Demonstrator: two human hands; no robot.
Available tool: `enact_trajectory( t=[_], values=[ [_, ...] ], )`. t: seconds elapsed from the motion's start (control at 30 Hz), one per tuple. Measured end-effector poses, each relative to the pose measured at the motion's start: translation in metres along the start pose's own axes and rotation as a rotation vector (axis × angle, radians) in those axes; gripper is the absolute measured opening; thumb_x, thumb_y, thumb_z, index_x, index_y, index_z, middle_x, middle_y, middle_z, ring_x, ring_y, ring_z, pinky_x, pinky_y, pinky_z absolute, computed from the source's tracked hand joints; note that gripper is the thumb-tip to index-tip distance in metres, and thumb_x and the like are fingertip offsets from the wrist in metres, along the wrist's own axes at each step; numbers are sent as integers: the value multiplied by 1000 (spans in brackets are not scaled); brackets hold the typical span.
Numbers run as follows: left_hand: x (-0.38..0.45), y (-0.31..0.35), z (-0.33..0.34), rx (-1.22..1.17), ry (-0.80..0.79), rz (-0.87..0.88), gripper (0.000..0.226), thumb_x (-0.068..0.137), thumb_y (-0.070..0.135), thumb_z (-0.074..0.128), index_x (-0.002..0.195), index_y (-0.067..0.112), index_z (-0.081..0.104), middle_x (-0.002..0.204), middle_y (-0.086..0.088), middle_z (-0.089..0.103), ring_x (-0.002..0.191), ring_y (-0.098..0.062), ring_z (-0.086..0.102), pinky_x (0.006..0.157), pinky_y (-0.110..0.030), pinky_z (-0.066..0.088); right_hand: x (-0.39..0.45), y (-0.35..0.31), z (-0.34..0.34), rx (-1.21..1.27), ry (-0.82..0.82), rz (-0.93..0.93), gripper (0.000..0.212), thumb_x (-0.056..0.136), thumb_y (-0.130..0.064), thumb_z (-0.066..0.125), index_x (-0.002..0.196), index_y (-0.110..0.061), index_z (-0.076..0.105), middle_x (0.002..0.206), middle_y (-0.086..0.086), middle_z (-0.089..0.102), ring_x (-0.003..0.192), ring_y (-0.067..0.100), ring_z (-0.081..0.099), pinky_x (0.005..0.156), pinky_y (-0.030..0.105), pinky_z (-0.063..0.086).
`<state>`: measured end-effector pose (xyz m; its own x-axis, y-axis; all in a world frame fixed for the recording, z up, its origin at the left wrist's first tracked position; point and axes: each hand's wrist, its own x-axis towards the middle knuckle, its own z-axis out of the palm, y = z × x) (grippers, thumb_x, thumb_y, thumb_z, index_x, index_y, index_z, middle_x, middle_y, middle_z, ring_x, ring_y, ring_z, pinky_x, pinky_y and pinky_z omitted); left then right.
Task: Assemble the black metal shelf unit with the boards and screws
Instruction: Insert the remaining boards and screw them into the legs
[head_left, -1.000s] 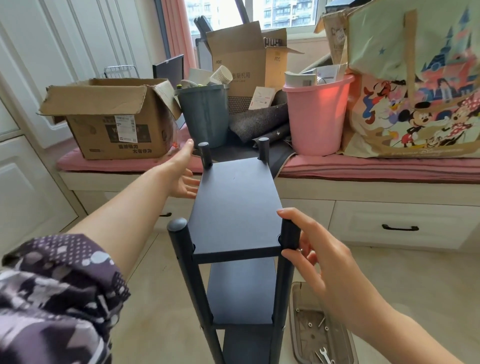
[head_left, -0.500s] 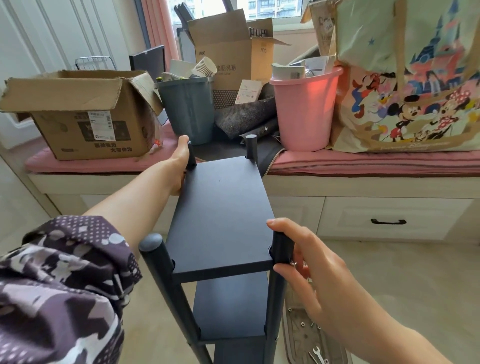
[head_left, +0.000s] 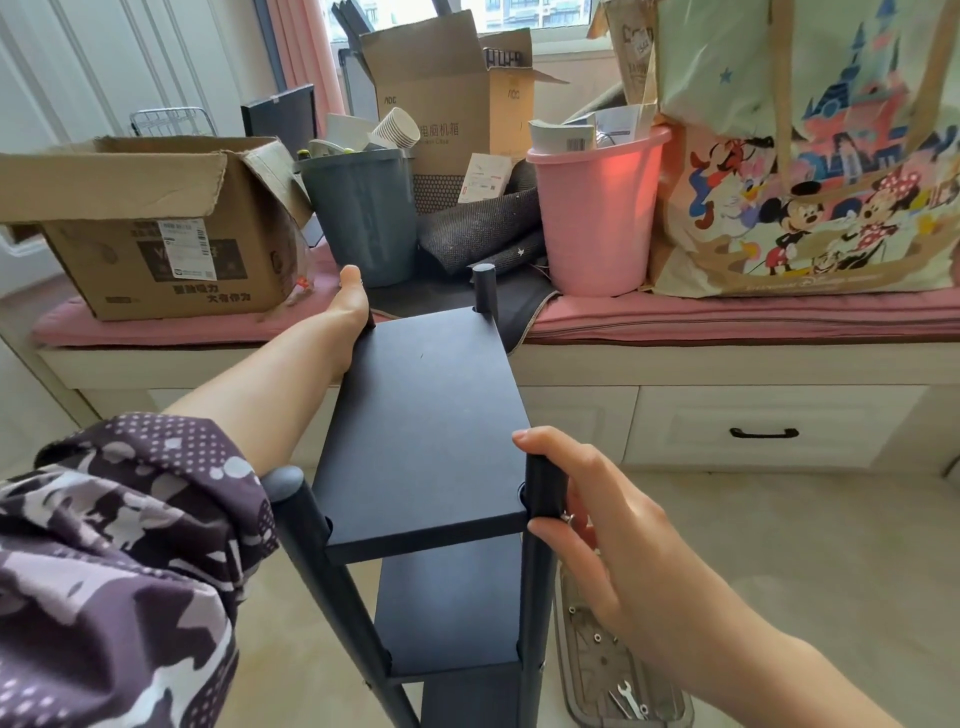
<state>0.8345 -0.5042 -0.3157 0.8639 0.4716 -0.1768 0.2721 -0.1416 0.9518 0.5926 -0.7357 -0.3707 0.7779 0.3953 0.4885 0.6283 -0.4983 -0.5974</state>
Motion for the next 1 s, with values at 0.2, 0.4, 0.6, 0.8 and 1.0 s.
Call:
enact_trajectory(
  t=[0.2, 0.4, 0.6, 0.8, 1.0],
  values=[
    [0, 4, -5, 57, -49, -71, 72, 102, 66, 19, 149, 16, 40, 144, -8, 52, 110, -28, 55, 99, -39, 41, 0, 0, 0, -5, 4, 1, 58, 95, -22, 51, 138, -50, 27, 91, -35, 40, 72, 2, 46, 67, 5, 38],
    [1, -1, -19, 81, -132, -217, 90, 91, 81, 26, 147, 13, 40, 143, -10, 53, 118, -31, 57, 101, -47, 44, -1, 2, 0, -4, 2, -6, 60, 96, -18, 54, 140, -49, 28, 94, -37, 40, 75, -1, 48, 68, 4, 38],
    [-5, -14, -47, -6, -389, -448, 103, 70, 96, 37, 105, 2, 58, 89, -22, 75, 71, -45, 73, 51, -51, 57, 0, 3, 0, -3, 1, 4, 63, 97, -16, 56, 140, -50, 26, 94, -39, 41, 74, 0, 49, 68, 5, 39],
    [-2, -7, -38, -17, -277, -421, 101, 73, 95, 36, 121, 7, 47, 108, -16, 66, 93, -41, 63, 85, -52, 48, 2, 3, 4, 19, -22, 11, 62, 99, -18, 53, 138, -55, 22, 87, -35, 39, 69, 7, 49, 66, 13, 43],
    [-25, -14, -38, 129, -380, -352, 64, 74, 70, 73, 103, 13, 65, 79, -12, 75, 60, -30, 73, 53, -34, 56, 2, 7, 1, 98, 12, -22, 64, 97, -16, 58, 141, -52, 30, 94, -34, 46, 77, 8, 51, 74, 13, 47]
  ],
)
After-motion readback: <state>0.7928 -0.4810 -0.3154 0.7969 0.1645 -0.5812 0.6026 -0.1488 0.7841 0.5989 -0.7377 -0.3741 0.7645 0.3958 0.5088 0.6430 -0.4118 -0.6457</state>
